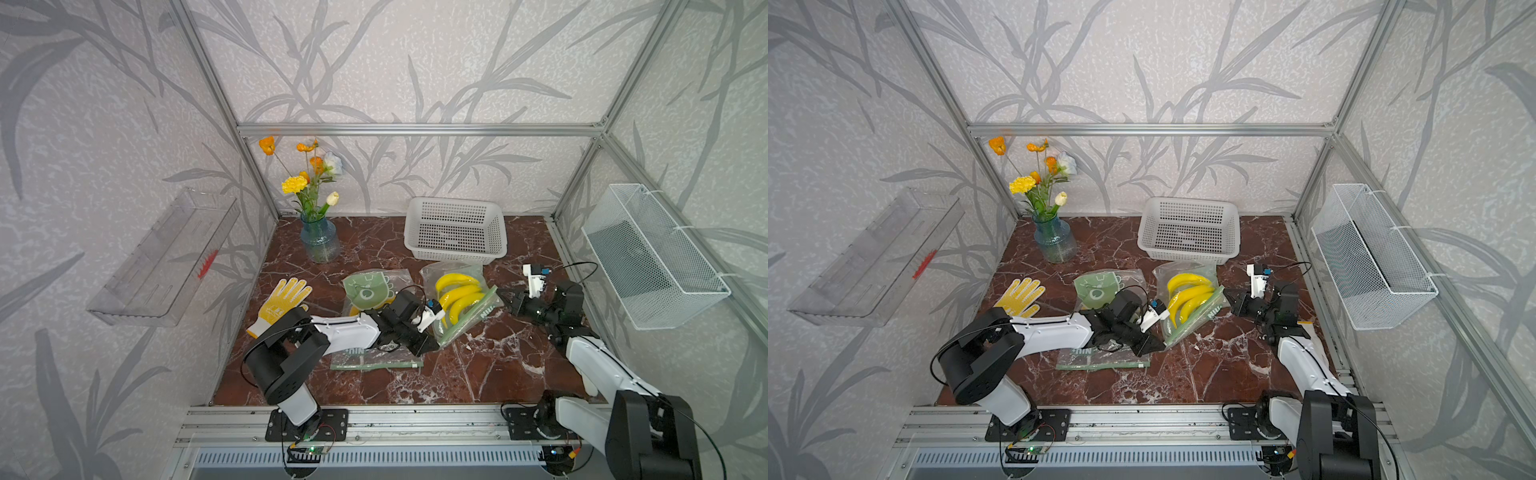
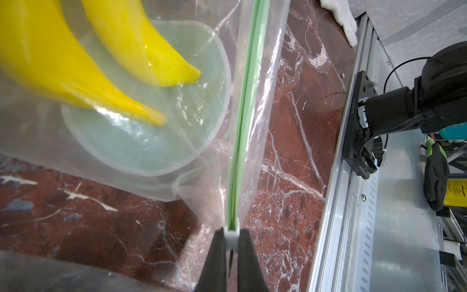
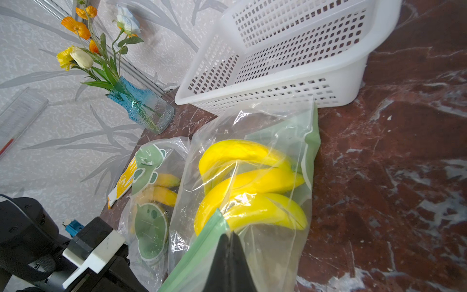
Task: Open the zip-top bag and take out the banana
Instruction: Unzip the zipper on the zipper food storage bag.
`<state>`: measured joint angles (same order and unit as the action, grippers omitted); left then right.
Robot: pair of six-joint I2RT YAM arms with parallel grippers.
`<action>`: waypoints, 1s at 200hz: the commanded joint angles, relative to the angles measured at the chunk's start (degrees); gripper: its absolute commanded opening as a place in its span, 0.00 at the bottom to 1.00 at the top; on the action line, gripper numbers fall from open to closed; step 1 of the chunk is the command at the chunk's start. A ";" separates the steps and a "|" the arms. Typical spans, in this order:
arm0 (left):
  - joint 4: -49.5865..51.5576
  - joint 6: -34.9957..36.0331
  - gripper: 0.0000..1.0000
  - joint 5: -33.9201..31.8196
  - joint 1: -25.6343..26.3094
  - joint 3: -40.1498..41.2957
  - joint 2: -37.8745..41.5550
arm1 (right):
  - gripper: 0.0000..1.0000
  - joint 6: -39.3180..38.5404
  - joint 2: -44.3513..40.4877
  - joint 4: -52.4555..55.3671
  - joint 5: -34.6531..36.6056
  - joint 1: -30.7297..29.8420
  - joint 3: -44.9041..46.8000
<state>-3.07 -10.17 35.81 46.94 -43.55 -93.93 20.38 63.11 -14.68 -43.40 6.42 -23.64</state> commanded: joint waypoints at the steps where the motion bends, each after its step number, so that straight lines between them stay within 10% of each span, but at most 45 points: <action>1: 3.67 -0.61 0.10 -1.36 0.35 1.48 1.79 | 0.00 -0.65 0.26 -2.17 1.60 0.53 -2.16; 39: 1.20 -3.08 0.45 -8.34 0.42 -0.96 6.34 | 0.00 -5.18 0.43 -1.03 -5.73 0.52 -1.33; 79: 1.67 -0.99 0.58 -13.17 0.38 -6.50 10.27 | 0.00 -8.31 -1.55 -0.48 -9.42 0.53 0.51; 200: -0.41 -0.01 0.47 -6.57 -0.66 -12.49 -2.45 | 0.00 -7.81 -3.27 -0.26 -8.70 0.45 0.44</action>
<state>-2.04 -10.50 27.14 46.33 -57.21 -97.76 13.34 60.71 -14.81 -51.96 6.76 -23.59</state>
